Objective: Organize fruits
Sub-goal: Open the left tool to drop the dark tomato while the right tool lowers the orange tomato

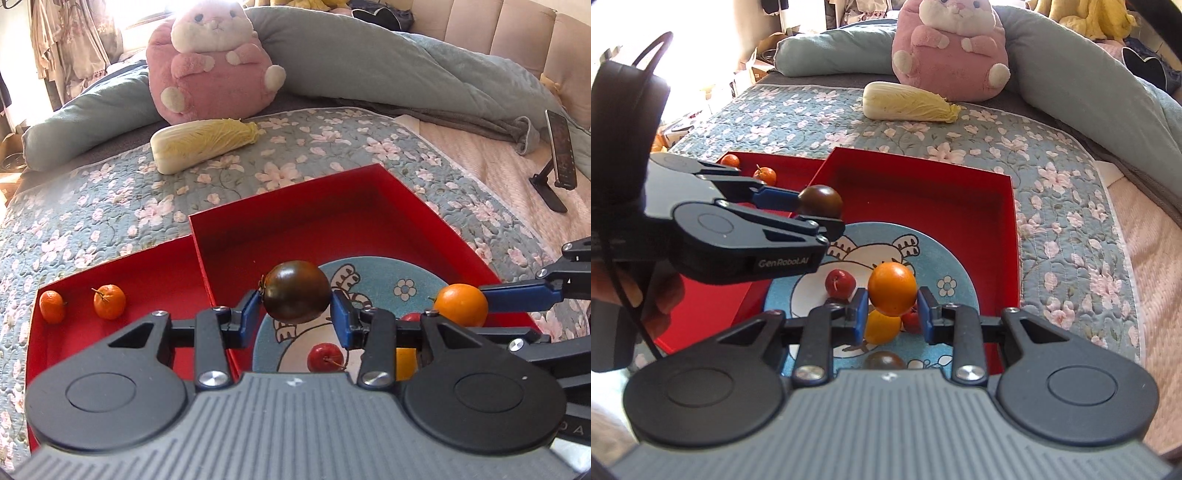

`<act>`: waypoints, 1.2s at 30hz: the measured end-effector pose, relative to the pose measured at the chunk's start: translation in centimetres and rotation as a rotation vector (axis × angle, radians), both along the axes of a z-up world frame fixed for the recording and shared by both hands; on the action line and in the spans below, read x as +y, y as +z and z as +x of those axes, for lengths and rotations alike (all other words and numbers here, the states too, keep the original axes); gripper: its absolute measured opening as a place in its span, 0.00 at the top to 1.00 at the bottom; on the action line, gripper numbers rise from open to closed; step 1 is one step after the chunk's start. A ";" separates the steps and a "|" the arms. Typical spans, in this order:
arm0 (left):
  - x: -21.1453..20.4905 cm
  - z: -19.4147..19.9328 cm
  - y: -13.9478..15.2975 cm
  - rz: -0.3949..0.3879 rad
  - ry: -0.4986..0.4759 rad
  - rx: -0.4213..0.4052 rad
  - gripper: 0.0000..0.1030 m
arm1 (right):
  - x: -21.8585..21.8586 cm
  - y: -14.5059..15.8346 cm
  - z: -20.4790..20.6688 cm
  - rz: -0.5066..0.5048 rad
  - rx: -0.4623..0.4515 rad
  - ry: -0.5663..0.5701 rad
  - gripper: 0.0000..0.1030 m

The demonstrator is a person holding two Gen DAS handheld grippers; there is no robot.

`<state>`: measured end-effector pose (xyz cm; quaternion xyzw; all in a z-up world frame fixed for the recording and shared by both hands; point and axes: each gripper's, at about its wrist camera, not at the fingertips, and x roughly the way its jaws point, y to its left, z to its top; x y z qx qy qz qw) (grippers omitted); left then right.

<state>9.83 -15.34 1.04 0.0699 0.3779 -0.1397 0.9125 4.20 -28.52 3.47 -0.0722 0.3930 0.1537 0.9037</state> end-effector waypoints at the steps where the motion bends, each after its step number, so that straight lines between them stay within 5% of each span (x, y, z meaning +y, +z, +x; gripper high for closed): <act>1: -0.3 0.0 -0.1 -0.004 -0.005 0.004 0.54 | 0.0 -0.1 0.0 -0.004 0.004 0.004 0.69; 30: -2.3 0.5 -2.1 0.042 -0.071 0.033 0.52 | 0.0 -0.9 0.1 -0.029 0.041 0.026 0.69; 36: -1.9 0.3 -1.7 0.025 -0.073 0.021 0.42 | 0.2 -1.0 0.1 -0.030 0.045 0.030 0.69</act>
